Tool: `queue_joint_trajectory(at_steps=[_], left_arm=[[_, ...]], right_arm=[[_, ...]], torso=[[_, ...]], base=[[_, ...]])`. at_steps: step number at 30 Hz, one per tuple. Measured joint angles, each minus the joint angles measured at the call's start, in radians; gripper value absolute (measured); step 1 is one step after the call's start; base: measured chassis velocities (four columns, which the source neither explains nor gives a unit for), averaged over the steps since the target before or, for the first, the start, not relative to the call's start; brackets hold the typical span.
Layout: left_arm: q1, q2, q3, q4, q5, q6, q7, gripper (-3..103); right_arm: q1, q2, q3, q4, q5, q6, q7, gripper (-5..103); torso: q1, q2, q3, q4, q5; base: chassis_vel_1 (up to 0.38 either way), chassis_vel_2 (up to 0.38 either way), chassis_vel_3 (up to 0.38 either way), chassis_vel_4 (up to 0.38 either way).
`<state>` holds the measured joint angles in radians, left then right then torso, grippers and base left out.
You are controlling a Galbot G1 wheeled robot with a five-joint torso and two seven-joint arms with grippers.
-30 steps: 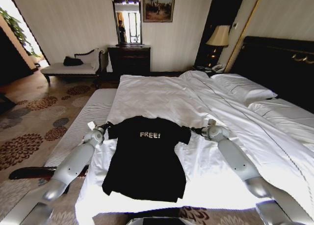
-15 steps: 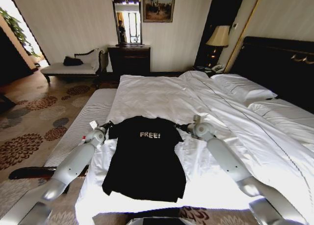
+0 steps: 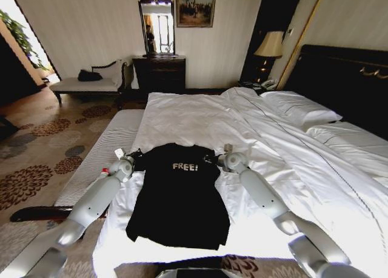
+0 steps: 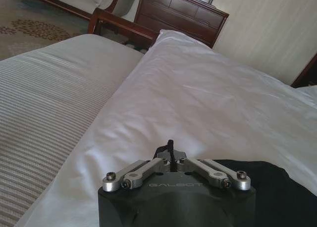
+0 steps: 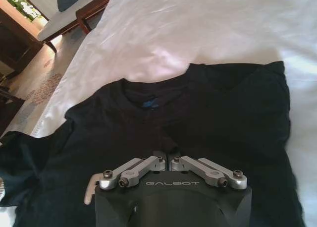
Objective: Fold the clothes on the bed.
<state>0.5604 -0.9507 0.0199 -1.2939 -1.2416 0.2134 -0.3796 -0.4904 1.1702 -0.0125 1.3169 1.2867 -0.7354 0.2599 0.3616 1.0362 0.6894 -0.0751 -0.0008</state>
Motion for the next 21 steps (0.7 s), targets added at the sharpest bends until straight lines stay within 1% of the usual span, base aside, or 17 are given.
queue_joint_trajectory(at_steps=[2, 10, 13, 18, 20, 21], left_arm=[[-0.001, 0.002, 0.000, -0.007, -0.001, 0.001, -0.004, 1], [-0.005, 0.011, 0.000, -0.018, -0.010, 0.002, -0.008, 1], [-0.002, 0.011, 0.000, -0.021, -0.010, 0.002, -0.009, 1], [0.001, 0.010, 0.000, -0.033, -0.010, 0.003, -0.013, 1], [0.001, 0.010, 0.000, -0.036, -0.010, 0.003, -0.015, 1], [0.001, 0.010, 0.000, -0.036, -0.010, 0.003, -0.015, 1]], right_arm=[[0.008, 0.012, -0.007, -0.016, -0.003, 0.000, 0.000, 1], [-0.003, 0.021, -0.001, -0.056, -0.019, 0.012, -0.001, 1], [-0.003, 0.054, 0.010, -0.073, -0.008, 0.032, -0.002, 1], [0.010, 0.080, 0.013, -0.104, -0.006, 0.053, -0.006, 1], [0.014, 0.081, 0.010, -0.112, -0.011, 0.056, -0.006, 1], [0.014, 0.078, 0.007, -0.112, -0.014, 0.058, -0.006, -2]], torso=[[0.000, 0.000, 0.000, -0.0004, 0.0001], [0.000, 0.000, 0.000, -0.0009, 0.0002], [0.000, 0.000, 0.000, -0.0004, 0.0003], [0.000, 0.000, 0.000, 0.0000, 0.0002], [0.000, 0.000, 0.000, -0.0004, 0.0002], [0.000, 0.000, 0.000, -0.0008, 0.0002]], base=[[0.000, 0.000, 0.000, 0.000], [0.000, 0.000, 0.000, 0.000], [0.000, 0.000, 0.000, 0.000], [0.000, 0.000, 0.000, 0.000], [0.000, 0.000, 0.000, 0.000], [0.000, 0.000, 0.000, 0.000]])
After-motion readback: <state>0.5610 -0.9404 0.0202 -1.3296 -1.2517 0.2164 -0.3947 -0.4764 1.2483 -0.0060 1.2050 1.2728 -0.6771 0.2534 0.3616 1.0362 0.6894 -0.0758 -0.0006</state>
